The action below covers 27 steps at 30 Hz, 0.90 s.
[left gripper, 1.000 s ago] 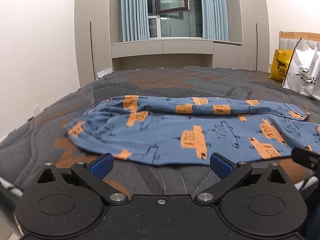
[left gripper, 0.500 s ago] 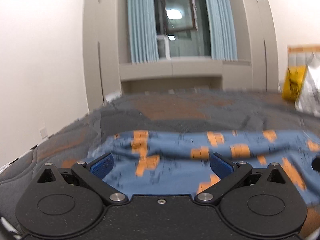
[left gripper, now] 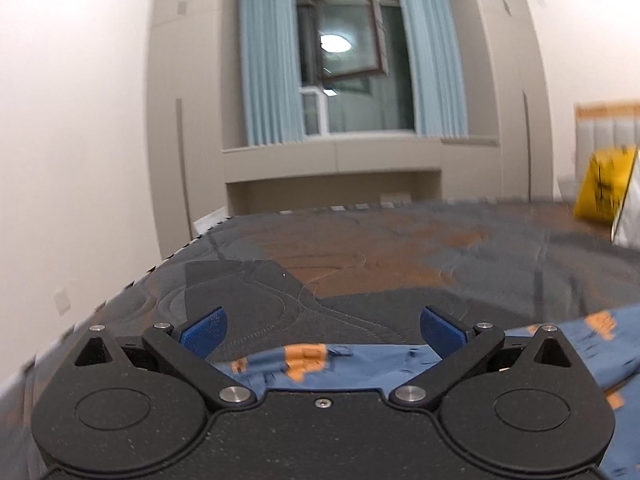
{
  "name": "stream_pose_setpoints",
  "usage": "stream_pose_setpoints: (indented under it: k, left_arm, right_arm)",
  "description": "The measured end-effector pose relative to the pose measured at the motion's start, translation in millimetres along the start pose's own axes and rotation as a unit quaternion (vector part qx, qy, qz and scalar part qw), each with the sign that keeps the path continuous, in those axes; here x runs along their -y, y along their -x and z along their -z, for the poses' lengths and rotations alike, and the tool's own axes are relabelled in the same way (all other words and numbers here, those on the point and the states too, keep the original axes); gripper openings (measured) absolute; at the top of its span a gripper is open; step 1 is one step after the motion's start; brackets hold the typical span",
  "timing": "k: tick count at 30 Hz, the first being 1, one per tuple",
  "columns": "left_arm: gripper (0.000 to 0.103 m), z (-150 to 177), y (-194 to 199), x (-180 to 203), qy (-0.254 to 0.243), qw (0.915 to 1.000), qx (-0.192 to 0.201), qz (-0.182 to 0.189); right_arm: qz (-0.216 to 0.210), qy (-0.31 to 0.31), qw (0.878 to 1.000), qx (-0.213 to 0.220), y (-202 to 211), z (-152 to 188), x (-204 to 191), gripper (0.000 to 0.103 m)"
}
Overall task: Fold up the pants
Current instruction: 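Lower both tools onto the pants and close on the waistband edge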
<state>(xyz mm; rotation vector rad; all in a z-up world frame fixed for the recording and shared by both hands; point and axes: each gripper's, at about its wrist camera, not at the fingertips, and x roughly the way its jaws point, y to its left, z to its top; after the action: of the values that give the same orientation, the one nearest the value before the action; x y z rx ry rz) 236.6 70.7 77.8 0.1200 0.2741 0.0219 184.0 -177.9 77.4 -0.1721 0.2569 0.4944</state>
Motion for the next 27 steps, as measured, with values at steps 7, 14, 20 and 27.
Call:
stream_pose_setpoints:
  k: [7,14,20,27]
  left_arm:
    - [0.103,-16,-100,-33,-0.098,0.9859,-0.099,0.093]
    - [0.103,-6,-162,-50,-0.151,0.9641,-0.162,0.147]
    - [0.102,5,-194,-67,-0.149,0.9457,-0.219,0.188]
    - [0.089,1,-208,-89,-0.092,0.9428,-0.249,0.201]
  right_arm:
    - [-0.07,0.047,0.989,-0.125,-96,-16,42,0.103]
    - [-0.14,0.058,0.97,-0.19,-169,-18,70,0.103]
    - [-0.153,0.057,0.958,-0.236,-211,-1,83,0.103]
    - [-0.184,-0.002,0.955,-0.233,-214,3,99,0.087]
